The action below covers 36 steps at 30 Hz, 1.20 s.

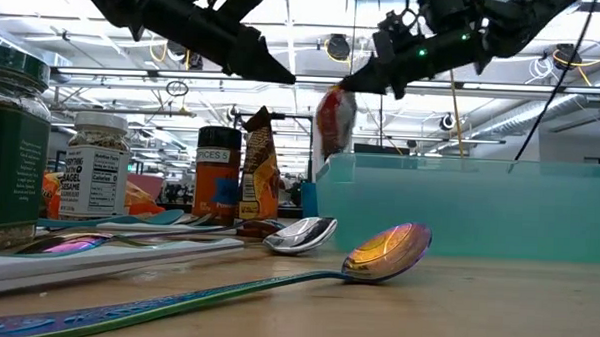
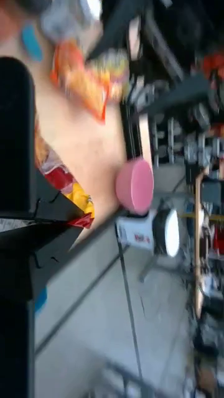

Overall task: Pick & Place Food Item
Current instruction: Put the red noodle pack into the blue bin

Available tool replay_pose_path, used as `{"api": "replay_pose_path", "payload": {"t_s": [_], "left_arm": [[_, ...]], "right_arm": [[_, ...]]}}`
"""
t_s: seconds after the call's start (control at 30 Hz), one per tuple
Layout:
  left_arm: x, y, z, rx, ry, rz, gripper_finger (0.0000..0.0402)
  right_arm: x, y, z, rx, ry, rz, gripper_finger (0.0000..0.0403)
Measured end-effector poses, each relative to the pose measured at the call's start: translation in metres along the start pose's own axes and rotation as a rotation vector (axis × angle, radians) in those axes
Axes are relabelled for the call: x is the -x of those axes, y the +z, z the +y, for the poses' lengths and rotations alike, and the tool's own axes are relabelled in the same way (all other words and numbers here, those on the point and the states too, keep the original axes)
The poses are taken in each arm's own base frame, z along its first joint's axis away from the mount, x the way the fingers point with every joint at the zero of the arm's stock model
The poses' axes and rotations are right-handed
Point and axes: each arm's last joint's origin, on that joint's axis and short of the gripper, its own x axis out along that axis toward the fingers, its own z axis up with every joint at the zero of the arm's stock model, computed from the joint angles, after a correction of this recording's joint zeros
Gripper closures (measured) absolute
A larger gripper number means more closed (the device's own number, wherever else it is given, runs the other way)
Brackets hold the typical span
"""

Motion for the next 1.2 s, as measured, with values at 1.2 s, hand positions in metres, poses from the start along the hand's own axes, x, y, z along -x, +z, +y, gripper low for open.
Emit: {"api": "replay_pose_path", "payload": {"t_s": [1.2], "left_arm": [[0.0,-0.006,-0.002,0.005,-0.013,0.059,0.0153]], "right_arm": [[0.028,-0.111,-0.066,0.372,-0.143,0.438,0.038]]}}
